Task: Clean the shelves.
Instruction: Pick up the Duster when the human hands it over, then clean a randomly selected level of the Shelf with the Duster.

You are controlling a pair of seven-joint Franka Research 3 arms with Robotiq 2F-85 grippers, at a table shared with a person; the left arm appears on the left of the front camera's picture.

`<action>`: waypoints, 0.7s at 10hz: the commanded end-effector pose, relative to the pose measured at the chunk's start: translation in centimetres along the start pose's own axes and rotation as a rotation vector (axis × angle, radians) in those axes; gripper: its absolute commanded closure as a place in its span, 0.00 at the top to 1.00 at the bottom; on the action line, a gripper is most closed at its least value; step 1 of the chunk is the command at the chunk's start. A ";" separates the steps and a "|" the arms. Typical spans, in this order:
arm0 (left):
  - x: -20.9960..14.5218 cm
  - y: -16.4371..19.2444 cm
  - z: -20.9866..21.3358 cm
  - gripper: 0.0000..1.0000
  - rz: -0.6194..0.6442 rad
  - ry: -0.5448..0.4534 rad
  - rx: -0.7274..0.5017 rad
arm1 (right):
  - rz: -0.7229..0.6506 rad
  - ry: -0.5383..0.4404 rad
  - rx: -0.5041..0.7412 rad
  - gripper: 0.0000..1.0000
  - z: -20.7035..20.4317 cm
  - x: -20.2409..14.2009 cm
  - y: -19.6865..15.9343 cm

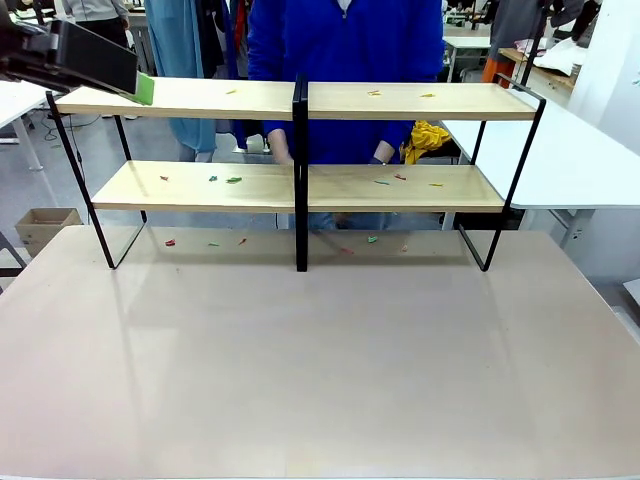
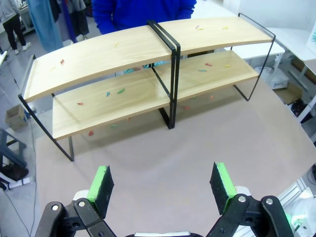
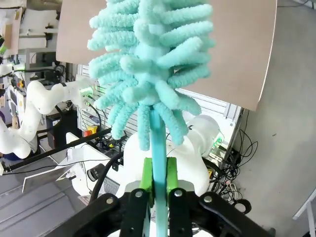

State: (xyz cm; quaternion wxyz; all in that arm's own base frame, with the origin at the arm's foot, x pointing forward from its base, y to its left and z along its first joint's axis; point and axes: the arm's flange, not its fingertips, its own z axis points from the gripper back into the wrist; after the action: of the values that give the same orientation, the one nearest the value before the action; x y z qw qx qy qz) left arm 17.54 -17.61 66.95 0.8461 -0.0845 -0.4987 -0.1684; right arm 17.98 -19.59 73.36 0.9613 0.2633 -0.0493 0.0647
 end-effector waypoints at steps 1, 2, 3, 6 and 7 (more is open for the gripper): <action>0.0 0.2 0.0 1.00 -0.011 0.001 0.002 | -0.016 0.004 0.003 0.00 0.4 -0.1 0.2; 0.0 0.2 0.0 1.00 -0.011 0.001 0.002 | -0.016 0.004 0.003 0.00 0.4 -0.1 0.2; 0.0 0.2 0.0 1.00 -0.011 0.001 0.002 | -0.016 0.004 0.003 0.00 0.4 -0.1 0.2; 0.0 0.2 0.0 1.00 -0.011 0.001 0.002 | -0.016 0.004 0.003 0.00 0.4 -0.1 0.2; 0.0 0.2 0.0 1.00 -0.011 0.001 0.002 | -0.016 0.004 0.003 0.00 0.4 -0.1 0.2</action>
State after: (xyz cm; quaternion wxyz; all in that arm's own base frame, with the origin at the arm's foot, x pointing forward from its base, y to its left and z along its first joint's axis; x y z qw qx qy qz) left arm 17.54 -17.61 66.95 0.8461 -0.0845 -0.4987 -0.1684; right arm 17.98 -19.58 73.36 0.9612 0.2634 -0.0491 0.0648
